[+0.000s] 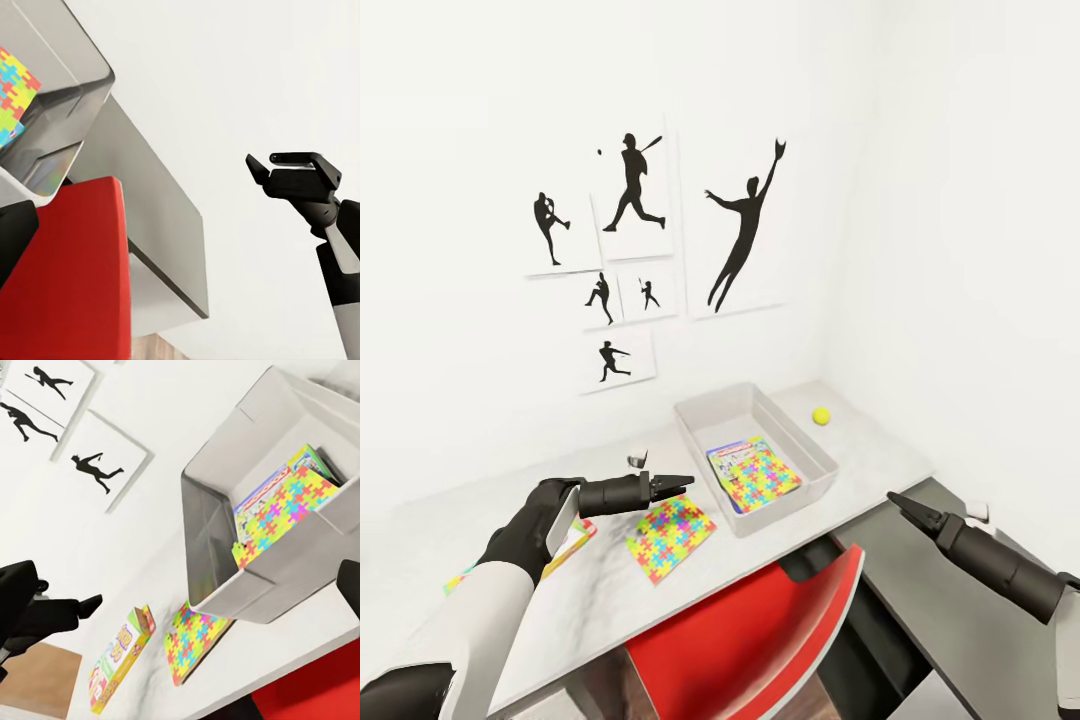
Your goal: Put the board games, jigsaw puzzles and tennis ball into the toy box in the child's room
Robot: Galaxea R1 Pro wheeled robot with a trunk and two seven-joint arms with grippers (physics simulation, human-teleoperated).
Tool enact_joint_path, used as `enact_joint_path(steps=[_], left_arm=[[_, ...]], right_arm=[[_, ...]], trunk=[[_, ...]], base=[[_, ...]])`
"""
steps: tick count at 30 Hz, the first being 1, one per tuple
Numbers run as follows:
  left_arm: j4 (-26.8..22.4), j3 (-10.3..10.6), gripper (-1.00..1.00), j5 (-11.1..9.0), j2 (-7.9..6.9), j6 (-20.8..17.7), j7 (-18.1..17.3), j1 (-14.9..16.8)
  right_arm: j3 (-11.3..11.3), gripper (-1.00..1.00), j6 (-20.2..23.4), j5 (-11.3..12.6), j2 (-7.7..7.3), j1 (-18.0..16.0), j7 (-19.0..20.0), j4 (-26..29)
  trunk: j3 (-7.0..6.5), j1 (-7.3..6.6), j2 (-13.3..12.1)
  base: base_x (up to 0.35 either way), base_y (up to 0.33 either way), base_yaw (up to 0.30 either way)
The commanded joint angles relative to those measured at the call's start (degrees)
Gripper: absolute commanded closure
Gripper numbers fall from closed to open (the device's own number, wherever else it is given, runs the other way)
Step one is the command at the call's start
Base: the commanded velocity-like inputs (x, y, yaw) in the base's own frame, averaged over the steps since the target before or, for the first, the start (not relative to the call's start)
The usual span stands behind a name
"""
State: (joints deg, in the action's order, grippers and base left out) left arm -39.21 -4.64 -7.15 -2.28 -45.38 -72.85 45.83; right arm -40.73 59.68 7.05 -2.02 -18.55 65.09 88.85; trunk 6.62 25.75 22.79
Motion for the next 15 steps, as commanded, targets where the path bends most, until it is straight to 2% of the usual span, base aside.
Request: enact_joint_path(steps=[1, 15], left_arm=[[0.01, -0.01, -1.0, -0.14, 0.0, -0.5, -0.1, 0.05], [0.01, -0.1, -1.0, -0.14, -0.09, -0.5, -0.11, 0.05]], right_arm=[[-0.07, -1.0, 0.32, 0.12, 0.0, -0.05, 0.12, 0.02], [-0.08, -1.0, 0.32, 0.07, -0.09, -0.06, 0.13, 0.09]], trunk=[[0.12, 0.04, 0.12], [0.12, 0.04, 0.12]], base=[[0.001, 0.0, 0.037], [0.0, 0.0, 0.006]])
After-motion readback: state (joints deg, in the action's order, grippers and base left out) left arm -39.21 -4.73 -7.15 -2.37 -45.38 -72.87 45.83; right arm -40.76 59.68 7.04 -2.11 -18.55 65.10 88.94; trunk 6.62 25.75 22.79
